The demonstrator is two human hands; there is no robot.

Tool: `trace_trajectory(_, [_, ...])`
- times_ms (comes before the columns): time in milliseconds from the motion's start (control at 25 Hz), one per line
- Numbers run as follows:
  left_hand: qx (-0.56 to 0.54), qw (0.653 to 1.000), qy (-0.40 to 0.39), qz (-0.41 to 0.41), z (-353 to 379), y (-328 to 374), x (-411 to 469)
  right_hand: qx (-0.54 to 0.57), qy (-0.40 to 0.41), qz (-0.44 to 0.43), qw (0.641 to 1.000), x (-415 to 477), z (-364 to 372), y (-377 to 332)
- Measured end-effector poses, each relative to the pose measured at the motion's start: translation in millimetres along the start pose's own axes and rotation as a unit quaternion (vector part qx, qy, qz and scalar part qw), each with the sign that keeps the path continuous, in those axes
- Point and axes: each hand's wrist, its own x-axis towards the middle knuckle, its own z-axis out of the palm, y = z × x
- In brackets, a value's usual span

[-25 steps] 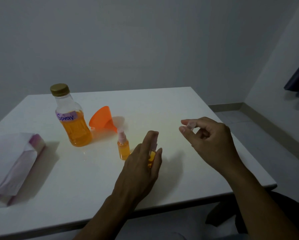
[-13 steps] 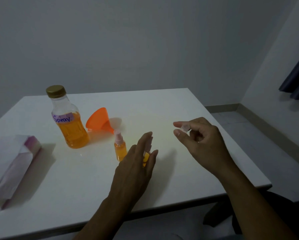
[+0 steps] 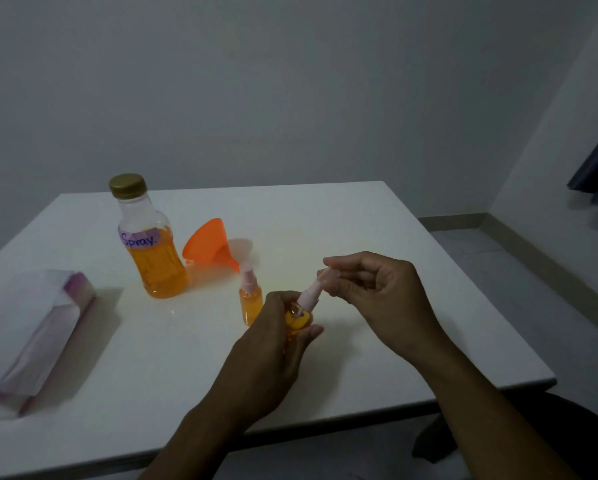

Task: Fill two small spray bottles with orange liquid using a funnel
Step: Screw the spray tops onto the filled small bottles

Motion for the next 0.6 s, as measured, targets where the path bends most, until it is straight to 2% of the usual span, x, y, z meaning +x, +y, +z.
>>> trace_trajectory(360, [-0.012, 1.000, 0.008, 0.017, -4.3, -1.3, 4.0, -0.036, 0.033, -0.016, 0.999, -6.3, 20.4, 1.2])
trace_trajectory(600, [-0.027, 1.000, 0.002, -0.005, -43.1, 3.2, -1.2, -0.070, -0.039, -0.037, 0.996, -4.8, 24.8, -5.5])
